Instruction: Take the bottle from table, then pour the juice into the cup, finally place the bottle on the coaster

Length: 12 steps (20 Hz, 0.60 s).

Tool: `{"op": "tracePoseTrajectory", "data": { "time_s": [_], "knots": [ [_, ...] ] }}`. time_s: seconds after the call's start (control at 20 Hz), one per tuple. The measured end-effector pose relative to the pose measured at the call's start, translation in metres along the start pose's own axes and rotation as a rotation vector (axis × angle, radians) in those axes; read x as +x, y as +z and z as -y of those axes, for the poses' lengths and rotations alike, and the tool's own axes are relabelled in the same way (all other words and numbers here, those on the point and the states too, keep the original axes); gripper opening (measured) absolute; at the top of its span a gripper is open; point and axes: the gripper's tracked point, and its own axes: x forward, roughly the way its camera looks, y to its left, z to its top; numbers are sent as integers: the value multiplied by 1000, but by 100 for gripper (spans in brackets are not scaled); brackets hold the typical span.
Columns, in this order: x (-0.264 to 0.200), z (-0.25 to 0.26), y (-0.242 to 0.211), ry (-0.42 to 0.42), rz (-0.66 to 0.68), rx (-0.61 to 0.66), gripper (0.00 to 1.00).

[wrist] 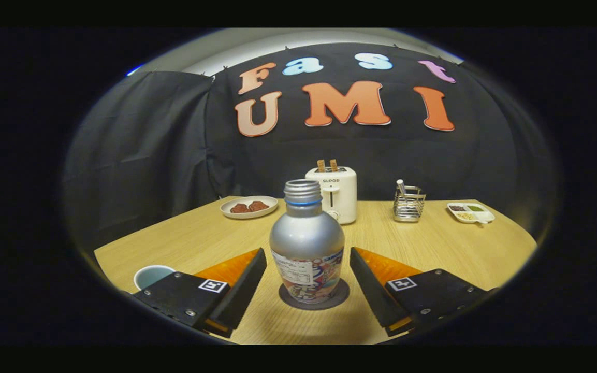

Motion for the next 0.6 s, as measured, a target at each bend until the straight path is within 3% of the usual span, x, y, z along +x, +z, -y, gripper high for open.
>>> {"op": "tracePoseTrajectory", "data": {
  "time_s": [0.45, 0.6],
  "knots": [
    [-87, 27, 74, -39, 166, -107, 97],
    [-117, 30, 102, -40, 241, -80, 96]
  ]
}}
